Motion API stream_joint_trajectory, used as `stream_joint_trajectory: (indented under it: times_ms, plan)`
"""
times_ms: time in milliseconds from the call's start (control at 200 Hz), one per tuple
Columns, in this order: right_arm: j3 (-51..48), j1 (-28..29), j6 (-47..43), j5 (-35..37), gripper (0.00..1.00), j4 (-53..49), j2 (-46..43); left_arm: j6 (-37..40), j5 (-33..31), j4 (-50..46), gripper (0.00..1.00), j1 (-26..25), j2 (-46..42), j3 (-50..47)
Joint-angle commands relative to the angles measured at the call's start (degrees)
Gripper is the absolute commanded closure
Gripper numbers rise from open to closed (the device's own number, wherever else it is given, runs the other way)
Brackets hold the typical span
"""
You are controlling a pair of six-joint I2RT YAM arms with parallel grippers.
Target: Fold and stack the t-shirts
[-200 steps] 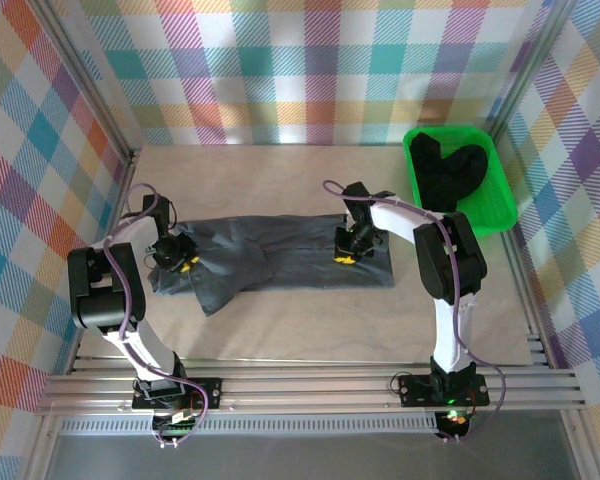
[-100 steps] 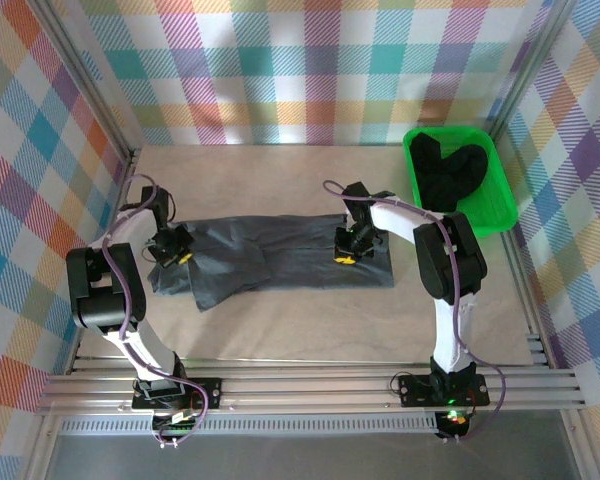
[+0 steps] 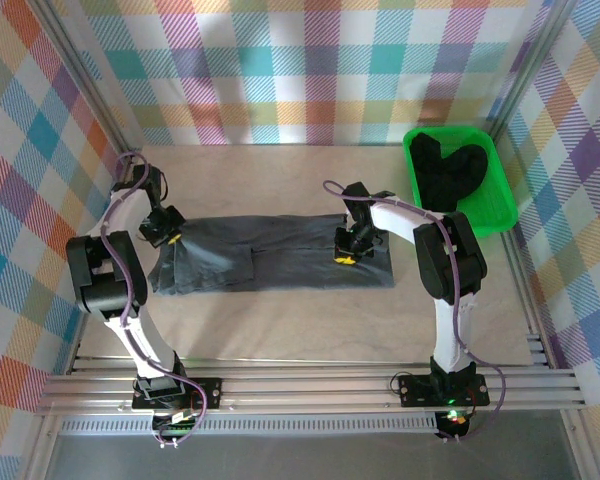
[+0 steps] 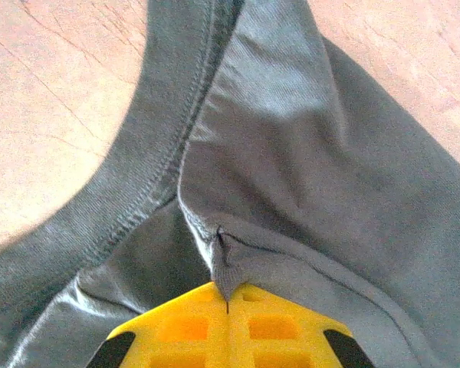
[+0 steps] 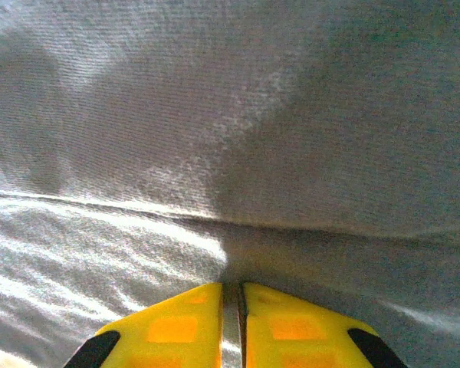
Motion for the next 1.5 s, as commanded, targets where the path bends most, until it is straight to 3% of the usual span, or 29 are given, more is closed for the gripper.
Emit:
stream_joint_trajectory:
  times_ms: [0, 290, 350, 445, 605, 720, 850, 1035, 1265, 1495]
  plan:
    - [0.7, -0.2, 0.1, -0.1, 0.85, -2.3, 1.5, 2.4, -3.7, -2.7, 1.0, 0.9, 2.8, 3.5]
    - [0.5, -0.2, -0.2, -0.2, 0.85, -2.4, 1.4, 5.6, -9.3, -3.2, 1.0, 0.9, 8.7, 7.2]
    - [0.5, -0.2, -0.4, 0.0, 0.85, -2.1, 0.7, 5.7, -10.1, -3.7, 0.92, 0.8, 9.7, 8.1]
    - [0.8, -0.2, -0.7, 0.4, 0.85, -1.8, -1.3, 4.4, -12.1, -3.6, 0.67, 0.6, 9.4, 8.3]
    - [2.3, -0.6, -1.3, 2.0, 0.84, -2.3, -5.0, 0.8, -17.1, -6.0, 0.63, -1.6, 3.6, 7.1]
    - [2.5, -2.4, -1.1, 2.7, 0.82, -1.6, -6.4, -6.6, -15.6, -7.6, 0.64, -4.3, -3.6, 2.1]
    - [5.6, -5.7, -2.0, 3.5, 0.82, -2.8, -3.4, -17.5, -4.8, -5.3, 0.77, -7.8, -8.8, -7.5]
    - [14.9, -7.9, -5.3, 8.3, 0.84, -7.6, 4.7, -29.5, 3.2, -0.8, 0.81, -10.6, -6.2, -13.2]
    - [19.5, -7.7, -8.4, 18.4, 0.88, -13.9, 12.4, -31.2, 2.3, -2.4, 0.85, -11.5, 6.2, -5.8]
    - [3.3, -5.4, -4.1, 20.4, 0.9, -13.2, 2.9, -27.5, -1.2, -8.3, 0.85, -14.8, 20.1, 14.9]
